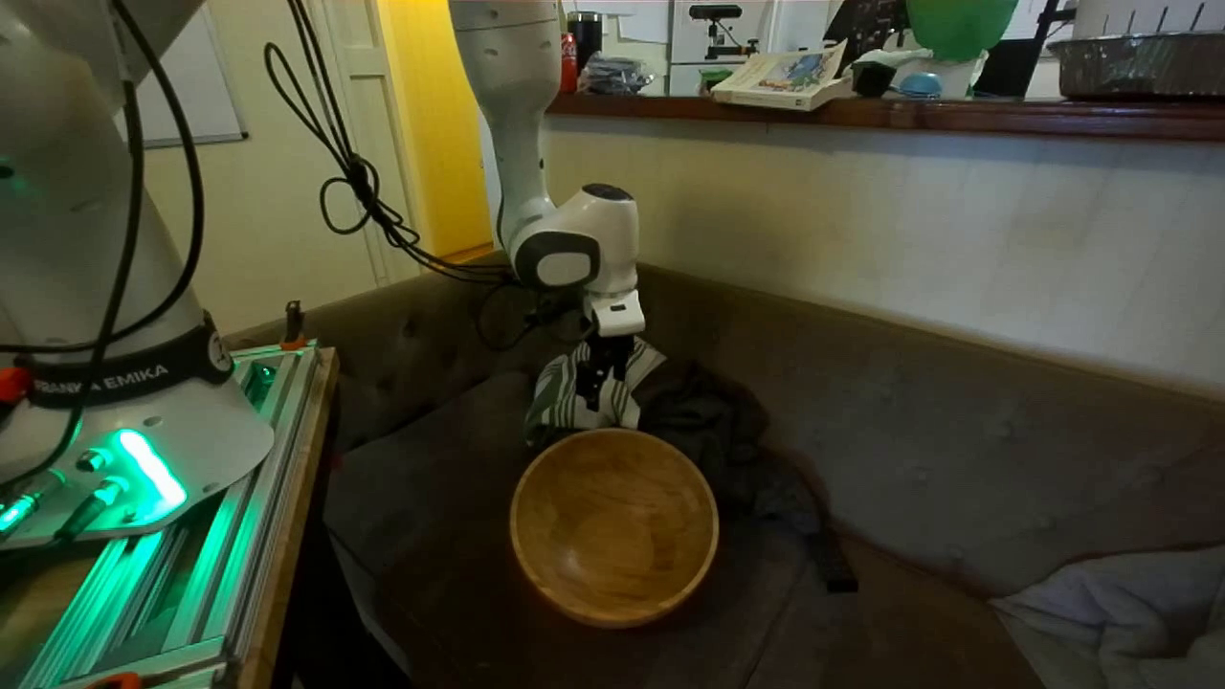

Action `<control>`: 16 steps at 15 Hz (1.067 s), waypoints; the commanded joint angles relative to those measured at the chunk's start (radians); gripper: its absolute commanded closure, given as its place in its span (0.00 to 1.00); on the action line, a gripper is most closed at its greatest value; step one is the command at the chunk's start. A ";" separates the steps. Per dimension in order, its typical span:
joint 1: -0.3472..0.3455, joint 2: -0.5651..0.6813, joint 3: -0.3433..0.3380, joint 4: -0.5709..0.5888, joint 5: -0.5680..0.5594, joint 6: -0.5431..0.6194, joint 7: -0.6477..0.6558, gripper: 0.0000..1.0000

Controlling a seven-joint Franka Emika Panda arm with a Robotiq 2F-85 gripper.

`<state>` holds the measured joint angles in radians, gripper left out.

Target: Put the white towel in the basket

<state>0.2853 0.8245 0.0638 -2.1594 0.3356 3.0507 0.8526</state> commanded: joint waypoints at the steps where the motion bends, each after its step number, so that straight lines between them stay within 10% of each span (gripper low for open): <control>1: 0.059 0.090 -0.038 0.108 0.035 0.026 0.059 0.00; 6: 0.103 0.184 -0.077 0.217 0.020 -0.027 0.123 0.03; 7: 0.109 0.197 -0.079 0.231 0.017 -0.034 0.129 0.28; 16: 0.117 0.199 -0.079 0.268 0.008 -0.088 0.143 0.83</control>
<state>0.3882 1.0330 -0.0046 -1.9075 0.3360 3.0114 0.9751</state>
